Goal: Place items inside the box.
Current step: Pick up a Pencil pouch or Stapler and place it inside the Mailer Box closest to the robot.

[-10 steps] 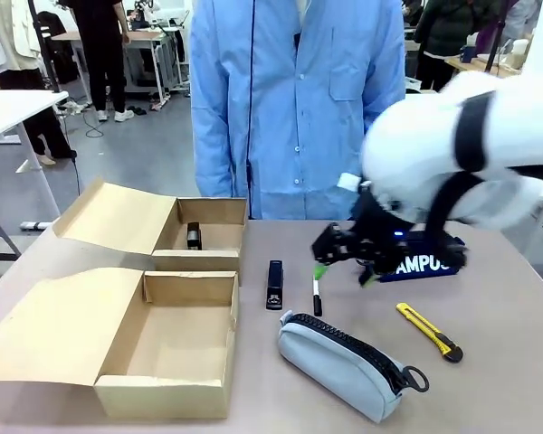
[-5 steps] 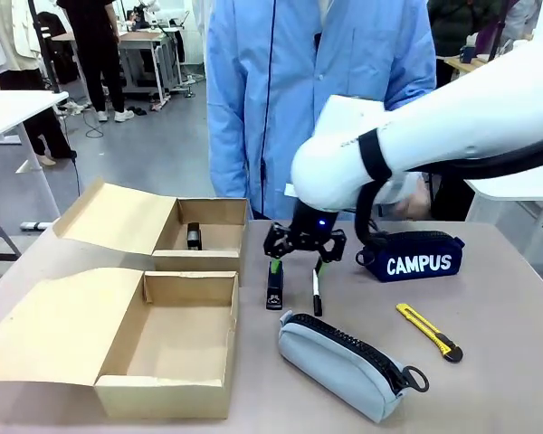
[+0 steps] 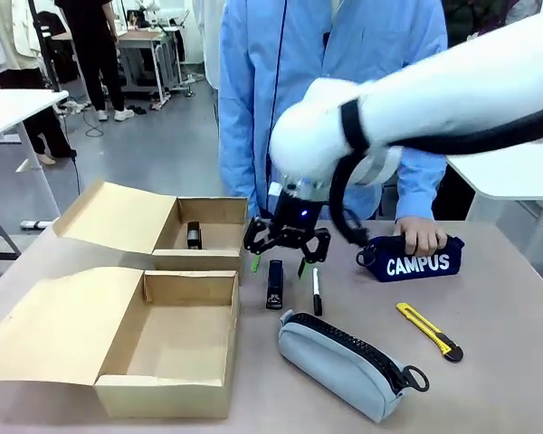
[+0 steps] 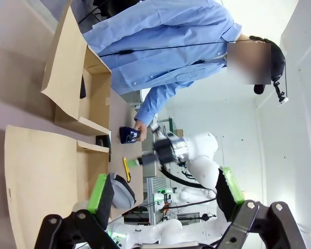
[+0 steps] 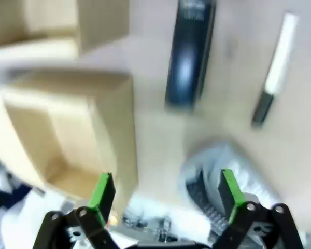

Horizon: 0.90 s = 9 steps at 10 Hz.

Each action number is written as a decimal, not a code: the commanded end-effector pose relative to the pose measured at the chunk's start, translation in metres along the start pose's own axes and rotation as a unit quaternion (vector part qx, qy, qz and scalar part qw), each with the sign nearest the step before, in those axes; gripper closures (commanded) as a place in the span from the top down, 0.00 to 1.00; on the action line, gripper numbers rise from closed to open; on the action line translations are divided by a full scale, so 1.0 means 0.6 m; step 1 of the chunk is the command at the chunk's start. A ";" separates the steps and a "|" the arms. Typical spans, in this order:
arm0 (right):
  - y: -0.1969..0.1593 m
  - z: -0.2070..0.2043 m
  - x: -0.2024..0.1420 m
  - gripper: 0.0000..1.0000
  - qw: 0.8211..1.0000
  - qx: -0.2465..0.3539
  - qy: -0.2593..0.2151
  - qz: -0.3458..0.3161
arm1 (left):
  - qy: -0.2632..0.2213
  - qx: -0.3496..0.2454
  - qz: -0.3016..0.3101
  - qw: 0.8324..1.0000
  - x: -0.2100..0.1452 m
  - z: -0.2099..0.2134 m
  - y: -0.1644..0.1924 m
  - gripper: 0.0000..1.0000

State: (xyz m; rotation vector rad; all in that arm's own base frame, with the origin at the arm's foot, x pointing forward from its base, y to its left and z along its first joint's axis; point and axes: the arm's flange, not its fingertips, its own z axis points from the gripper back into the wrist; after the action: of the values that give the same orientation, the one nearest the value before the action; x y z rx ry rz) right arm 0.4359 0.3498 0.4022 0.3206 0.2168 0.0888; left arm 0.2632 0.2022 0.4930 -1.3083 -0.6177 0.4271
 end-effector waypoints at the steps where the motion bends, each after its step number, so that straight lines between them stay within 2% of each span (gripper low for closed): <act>1: -0.068 0.045 -0.212 1.00 0.995 0.001 0.070 0.067 | -0.001 -0.008 -0.010 1.000 -0.001 0.001 -0.001 1.00; 2: -0.080 0.044 -0.275 1.00 0.993 0.007 0.067 0.093 | -0.001 -0.008 -0.010 1.000 -0.001 0.001 -0.001 1.00; 3: -0.088 0.036 -0.316 1.00 0.995 0.001 0.042 0.089 | -0.001 -0.008 -0.010 1.000 -0.001 0.001 -0.001 1.00; 5: -0.108 0.015 -0.366 1.00 0.998 -0.023 0.008 0.064 | -0.001 -0.008 -0.010 1.000 -0.001 0.001 -0.001 1.00; 7: -0.132 0.011 -0.376 1.00 0.998 -0.044 -0.008 0.043 | -0.001 -0.008 -0.010 1.000 -0.001 0.001 -0.001 1.00; 9: -0.143 0.020 -0.362 1.00 0.999 -0.035 -0.022 0.029 | -0.001 -0.008 -0.010 1.000 -0.001 0.001 -0.001 1.00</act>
State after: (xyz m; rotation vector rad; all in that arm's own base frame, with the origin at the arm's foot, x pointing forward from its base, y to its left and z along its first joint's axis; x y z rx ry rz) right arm 0.2298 0.2454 0.4389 0.2735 0.1891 0.1923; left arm 0.2632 0.2024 0.4933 -1.3086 -0.6182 0.4271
